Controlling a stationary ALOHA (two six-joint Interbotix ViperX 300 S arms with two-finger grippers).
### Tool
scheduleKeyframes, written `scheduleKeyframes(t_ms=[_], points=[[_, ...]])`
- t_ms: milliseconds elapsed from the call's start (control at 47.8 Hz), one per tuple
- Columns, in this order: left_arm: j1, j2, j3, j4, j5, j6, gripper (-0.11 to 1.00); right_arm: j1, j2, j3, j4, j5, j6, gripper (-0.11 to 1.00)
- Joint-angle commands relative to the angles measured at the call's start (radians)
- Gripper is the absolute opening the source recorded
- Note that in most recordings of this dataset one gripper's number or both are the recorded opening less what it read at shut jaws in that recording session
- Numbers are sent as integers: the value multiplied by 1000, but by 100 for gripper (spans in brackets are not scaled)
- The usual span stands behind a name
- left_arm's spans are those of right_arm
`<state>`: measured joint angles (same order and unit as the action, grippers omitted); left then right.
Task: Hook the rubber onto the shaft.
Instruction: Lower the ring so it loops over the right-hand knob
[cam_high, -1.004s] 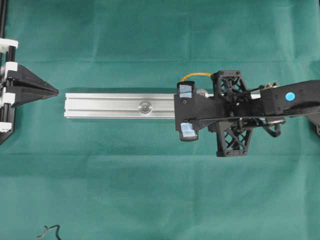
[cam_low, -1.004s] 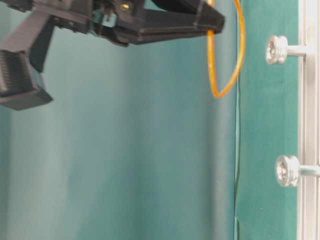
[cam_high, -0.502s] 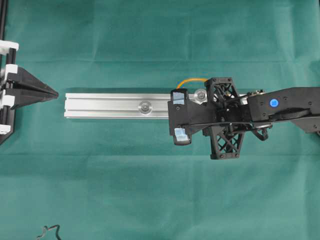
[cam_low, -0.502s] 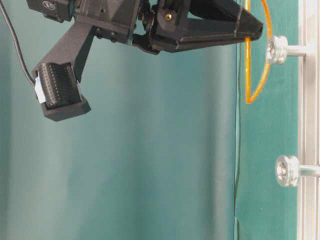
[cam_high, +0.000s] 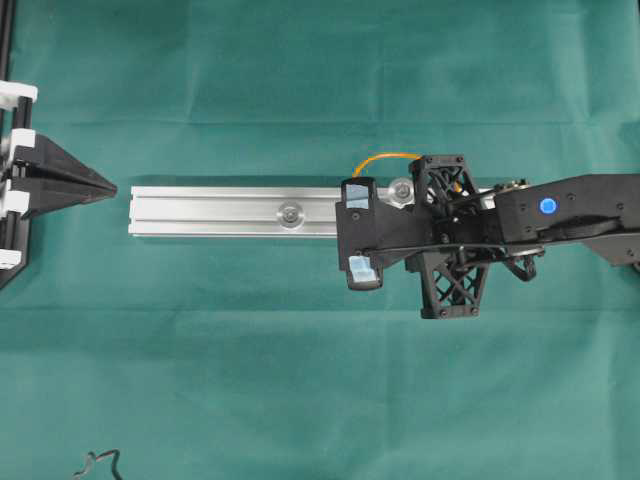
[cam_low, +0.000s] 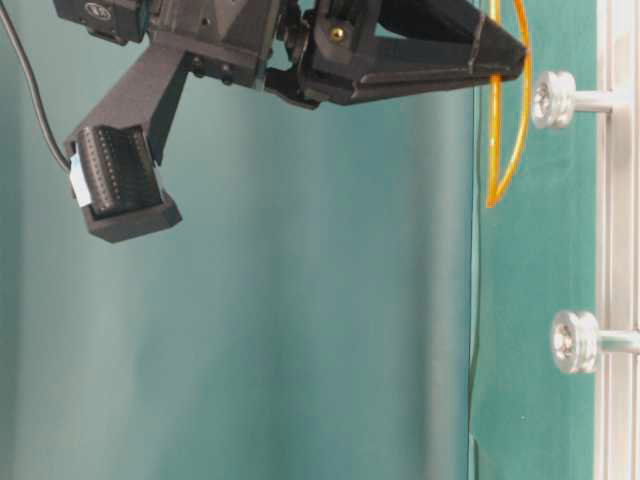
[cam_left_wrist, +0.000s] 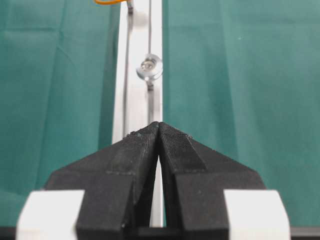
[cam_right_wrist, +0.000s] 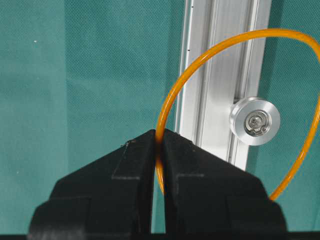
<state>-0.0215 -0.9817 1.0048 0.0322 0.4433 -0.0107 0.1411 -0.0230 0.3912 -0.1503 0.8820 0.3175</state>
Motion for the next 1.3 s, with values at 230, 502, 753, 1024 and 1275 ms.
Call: scheduleKeyframes(t_ms=[230, 502, 753, 1024, 1275], points=[[-3, 8, -32, 3, -2, 0, 0, 0, -11, -20, 2, -2, 0, 6], [-2, 8, -32, 3, 2, 0, 0, 0, -11, -23, 2, 0, 0, 6], [-3, 8, -32, 3, 2, 0, 0, 2, -12, -26, 2, 0, 0, 6], [-3, 8, -32, 3, 2, 0, 0, 9, -11, -34, 2, 2, 0, 6], [-3, 8, -32, 2, 2, 0, 0, 17, -11, -46, 2, 2, 2, 6]])
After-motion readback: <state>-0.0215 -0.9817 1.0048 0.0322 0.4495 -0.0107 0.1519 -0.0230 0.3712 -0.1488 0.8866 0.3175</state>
